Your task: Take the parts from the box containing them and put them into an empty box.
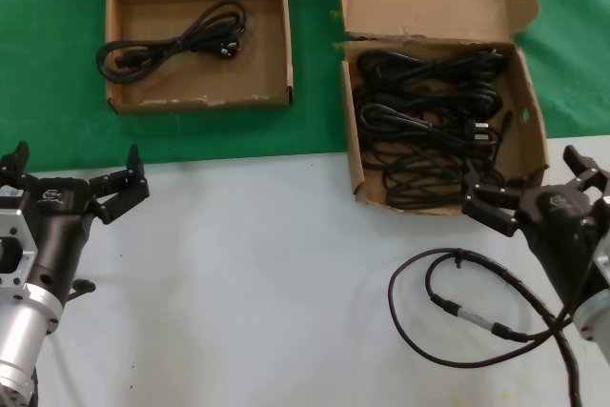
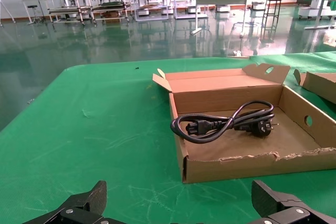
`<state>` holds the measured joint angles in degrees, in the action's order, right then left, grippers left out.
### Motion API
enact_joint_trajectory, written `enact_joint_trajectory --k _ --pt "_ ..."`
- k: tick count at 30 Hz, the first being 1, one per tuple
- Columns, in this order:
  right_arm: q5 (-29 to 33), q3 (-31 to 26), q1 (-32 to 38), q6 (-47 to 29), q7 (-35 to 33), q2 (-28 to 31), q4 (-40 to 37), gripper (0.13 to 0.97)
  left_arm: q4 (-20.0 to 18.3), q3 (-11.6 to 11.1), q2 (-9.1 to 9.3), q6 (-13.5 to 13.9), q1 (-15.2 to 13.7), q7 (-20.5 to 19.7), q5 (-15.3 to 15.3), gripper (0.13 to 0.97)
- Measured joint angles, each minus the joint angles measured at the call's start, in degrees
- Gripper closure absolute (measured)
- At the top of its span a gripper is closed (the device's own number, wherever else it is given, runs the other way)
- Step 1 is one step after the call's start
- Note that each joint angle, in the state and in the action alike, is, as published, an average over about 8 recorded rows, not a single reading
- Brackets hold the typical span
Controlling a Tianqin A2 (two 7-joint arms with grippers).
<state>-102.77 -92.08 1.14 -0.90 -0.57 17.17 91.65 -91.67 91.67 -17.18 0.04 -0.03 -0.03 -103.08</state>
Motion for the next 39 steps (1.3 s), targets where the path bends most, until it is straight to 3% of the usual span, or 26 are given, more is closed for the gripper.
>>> enact_joint_trajectory --k 39 --pt "0.00 0.00 0.00 0.00 0.00 0.00 0.00 0.129 0.00 0.00 0.00 0.00 0.00 0.00 0.00 0.132"
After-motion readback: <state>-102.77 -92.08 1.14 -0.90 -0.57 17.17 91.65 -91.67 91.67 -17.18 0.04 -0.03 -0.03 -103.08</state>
